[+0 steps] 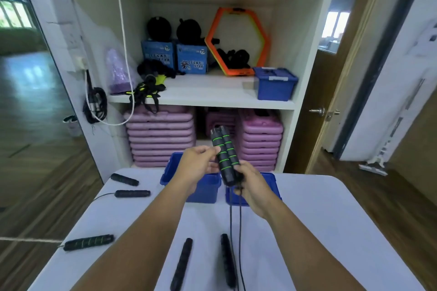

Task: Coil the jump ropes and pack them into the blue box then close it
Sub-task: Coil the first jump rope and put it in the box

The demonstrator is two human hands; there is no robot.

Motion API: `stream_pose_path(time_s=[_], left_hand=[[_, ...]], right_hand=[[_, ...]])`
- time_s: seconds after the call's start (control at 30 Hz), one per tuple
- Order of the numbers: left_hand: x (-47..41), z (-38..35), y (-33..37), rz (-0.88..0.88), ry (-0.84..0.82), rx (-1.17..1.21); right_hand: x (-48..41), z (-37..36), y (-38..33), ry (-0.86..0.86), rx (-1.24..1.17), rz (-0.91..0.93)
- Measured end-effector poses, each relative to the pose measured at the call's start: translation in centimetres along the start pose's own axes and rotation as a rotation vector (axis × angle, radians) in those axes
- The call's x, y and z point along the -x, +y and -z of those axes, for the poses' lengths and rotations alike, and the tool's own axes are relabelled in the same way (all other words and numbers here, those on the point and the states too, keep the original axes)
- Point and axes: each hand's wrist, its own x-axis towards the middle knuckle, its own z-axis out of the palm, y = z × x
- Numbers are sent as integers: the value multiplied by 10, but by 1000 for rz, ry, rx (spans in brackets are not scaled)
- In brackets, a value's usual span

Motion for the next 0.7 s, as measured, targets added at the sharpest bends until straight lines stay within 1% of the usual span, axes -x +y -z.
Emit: stream_pose_path(time_s=[0.1,0.2,0.23,0.3,0.4,0.47,0.53,0.57,0.63,0.7], left_hand=[[0,6,9,-45,15,-39],[0,11,15,-115,77,-119],[0,14,17,-148,98,-189],[0,20,20,-240,122,-400],[-1,30,30,-378,95,-730],[-2,38,42,-541,35,-932],[-7,47,56,-723,-99,-1177],[-10,51,63,-755,-196,-1333],[-18,52,73,-738,-372,-1683],[-24,46,76,-753,-471,-1921]], right_hand=[[2,-10,-6,-11,22,61],[5,-19,-9,-33,15,85],[5,-20,-11,-38,-3,86],[6,-21,-15,-46,-28,74],[9,-18,-23,-66,-23,40],[11,-15,-28,-88,-34,26],[10,-11,-31,-105,-25,15],[10,-10,-32,-113,-4,6],[11,-7,-36,-132,66,-12],[13,-6,-40,-170,144,-22]])
